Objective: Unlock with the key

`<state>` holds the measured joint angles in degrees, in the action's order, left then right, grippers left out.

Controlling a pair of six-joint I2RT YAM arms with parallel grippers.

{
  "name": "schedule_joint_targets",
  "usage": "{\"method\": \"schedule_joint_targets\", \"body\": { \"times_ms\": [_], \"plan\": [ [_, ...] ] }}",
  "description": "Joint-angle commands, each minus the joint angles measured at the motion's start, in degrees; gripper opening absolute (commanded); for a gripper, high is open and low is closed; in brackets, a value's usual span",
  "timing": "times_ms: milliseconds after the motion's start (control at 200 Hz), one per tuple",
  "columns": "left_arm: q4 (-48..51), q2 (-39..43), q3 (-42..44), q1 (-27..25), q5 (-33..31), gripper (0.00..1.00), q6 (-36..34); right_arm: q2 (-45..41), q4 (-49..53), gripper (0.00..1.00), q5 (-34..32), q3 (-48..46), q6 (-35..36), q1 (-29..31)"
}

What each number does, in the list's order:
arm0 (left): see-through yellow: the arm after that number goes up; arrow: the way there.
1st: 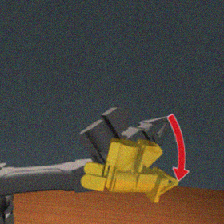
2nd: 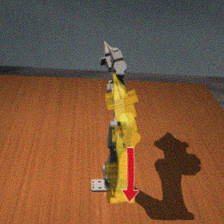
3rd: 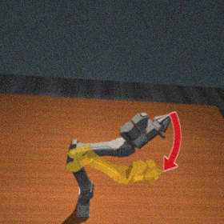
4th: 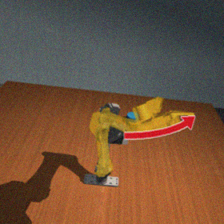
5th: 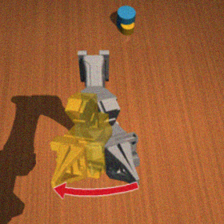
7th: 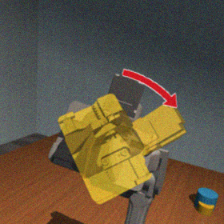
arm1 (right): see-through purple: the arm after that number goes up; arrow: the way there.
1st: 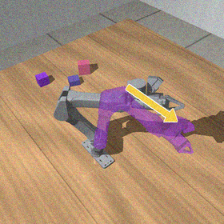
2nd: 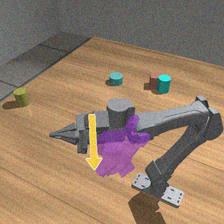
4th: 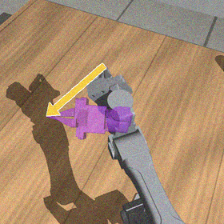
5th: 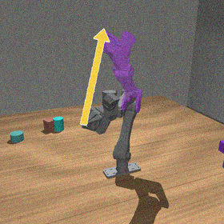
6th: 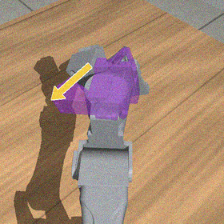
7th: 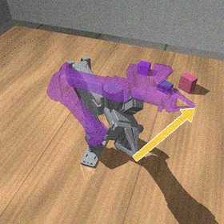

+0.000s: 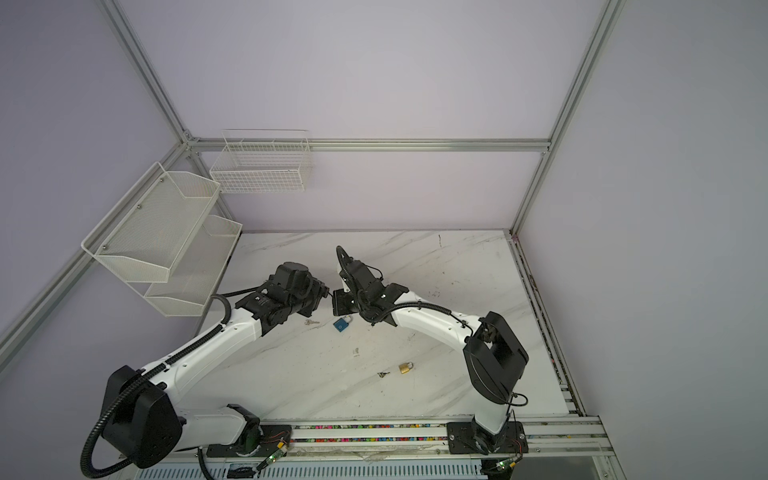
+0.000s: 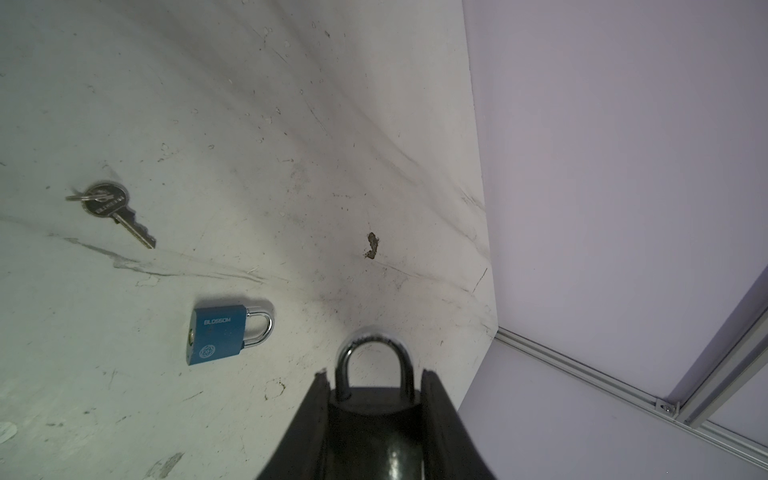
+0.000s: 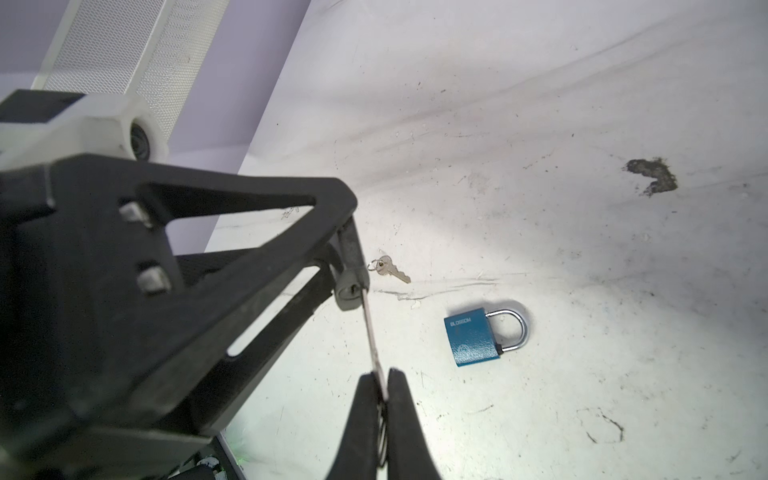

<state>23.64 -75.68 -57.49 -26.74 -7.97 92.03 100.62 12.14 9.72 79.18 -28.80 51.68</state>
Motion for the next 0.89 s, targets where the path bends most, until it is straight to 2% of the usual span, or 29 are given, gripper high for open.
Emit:
{"method": "schedule_joint_targets", "body": {
  "times_ms": [0, 145, 620, 725, 890],
  "plan": [
    [-1.2, 1.4, 1.4, -0.1, 1.1, 0.00, 0.8, 0.8, -0.5, 0.00, -1.0, 2.2, 1.3, 1.2],
    [-0.8, 1.0, 0.9, 0.1, 0.5, 0.00, 0.7, 0.6, 0.1, 0.00, -2.8, 2.2, 2.4, 2.1],
    [-1.1, 1.7, 0.3, 0.3, 4.5, 0.00, 1.0, 3.9, 5.8, 0.00, -10.6, 6.6, 2.9, 2.5],
    [-1.0, 1.5, -0.7, -0.6, 4.5, 0.00, 0.8, 4.2, 3.7, 0.00, -7.6, 7.5, 3.5, 2.6],
    [0.4, 0.5, -3.5, -3.2, 2.1, 0.00, -0.6, 5.2, 2.8, 0.00, 0.8, 11.7, 1.1, 2.7]
  ]
}}
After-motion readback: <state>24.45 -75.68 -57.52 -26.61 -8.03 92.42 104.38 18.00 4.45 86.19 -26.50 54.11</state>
